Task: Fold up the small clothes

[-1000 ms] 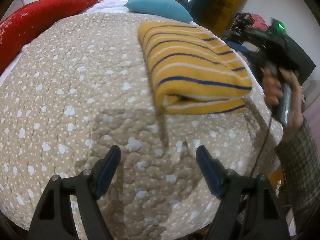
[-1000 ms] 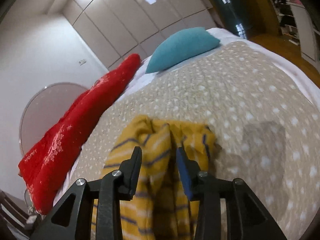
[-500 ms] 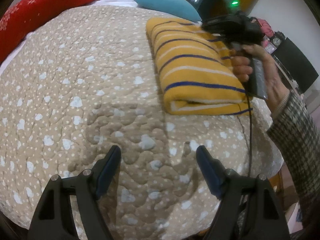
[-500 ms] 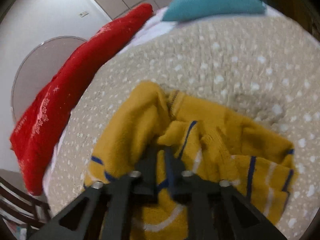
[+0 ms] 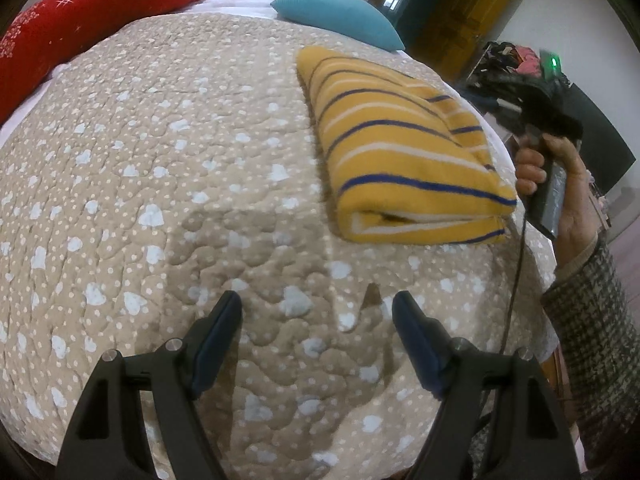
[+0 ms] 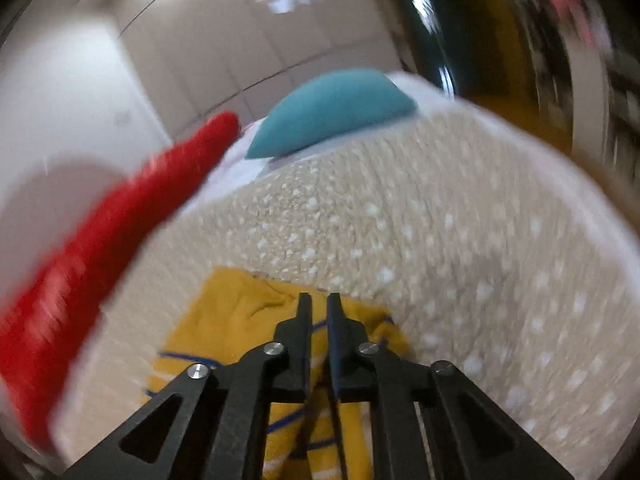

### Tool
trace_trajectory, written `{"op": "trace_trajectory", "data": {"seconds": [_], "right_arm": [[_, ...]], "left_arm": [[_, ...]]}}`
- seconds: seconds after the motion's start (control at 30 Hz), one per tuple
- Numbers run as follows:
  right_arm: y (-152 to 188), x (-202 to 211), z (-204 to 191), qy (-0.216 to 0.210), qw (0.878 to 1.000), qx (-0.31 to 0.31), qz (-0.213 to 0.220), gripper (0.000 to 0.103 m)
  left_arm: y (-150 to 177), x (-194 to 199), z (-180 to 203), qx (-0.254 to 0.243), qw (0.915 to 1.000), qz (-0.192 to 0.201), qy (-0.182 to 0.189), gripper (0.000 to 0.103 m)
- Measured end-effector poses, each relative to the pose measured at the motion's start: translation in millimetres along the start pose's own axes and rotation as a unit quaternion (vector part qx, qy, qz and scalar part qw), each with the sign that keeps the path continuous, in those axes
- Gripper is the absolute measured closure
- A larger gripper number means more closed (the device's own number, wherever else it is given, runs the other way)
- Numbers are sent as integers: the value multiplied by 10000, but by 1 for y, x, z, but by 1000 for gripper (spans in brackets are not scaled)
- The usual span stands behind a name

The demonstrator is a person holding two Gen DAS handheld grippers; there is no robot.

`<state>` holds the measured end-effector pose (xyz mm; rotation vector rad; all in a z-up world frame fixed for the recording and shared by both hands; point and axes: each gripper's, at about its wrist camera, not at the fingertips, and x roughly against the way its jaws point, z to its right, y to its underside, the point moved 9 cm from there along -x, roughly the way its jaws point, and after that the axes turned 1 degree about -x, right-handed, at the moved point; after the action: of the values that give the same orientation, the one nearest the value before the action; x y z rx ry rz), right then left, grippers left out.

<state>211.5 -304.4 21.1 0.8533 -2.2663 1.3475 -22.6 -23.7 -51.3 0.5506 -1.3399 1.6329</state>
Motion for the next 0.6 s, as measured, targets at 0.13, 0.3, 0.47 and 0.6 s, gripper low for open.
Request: {"op": "trace_trajectory", "data": {"seconds": [0.13, 0.3, 0.47, 0.6], "right_arm": [[8, -8, 4, -458, 9979, -287, -350, 72], [38, -47, -10, -761, 9906, -319, -1092, 59], [25, -29, -30, -964, 9931, -11, -673, 93], [-9, 6, -11, 139, 9988, 407, 215, 94]], "left_arm": [[-2, 0, -2, 89, 10000, 29, 13, 26], [-2, 0, 2, 50, 10000, -26, 6, 26], [-6, 6, 6, 2, 10000, 61, -1, 26], [-12, 5, 6, 9, 9999, 114, 11, 26]]}}
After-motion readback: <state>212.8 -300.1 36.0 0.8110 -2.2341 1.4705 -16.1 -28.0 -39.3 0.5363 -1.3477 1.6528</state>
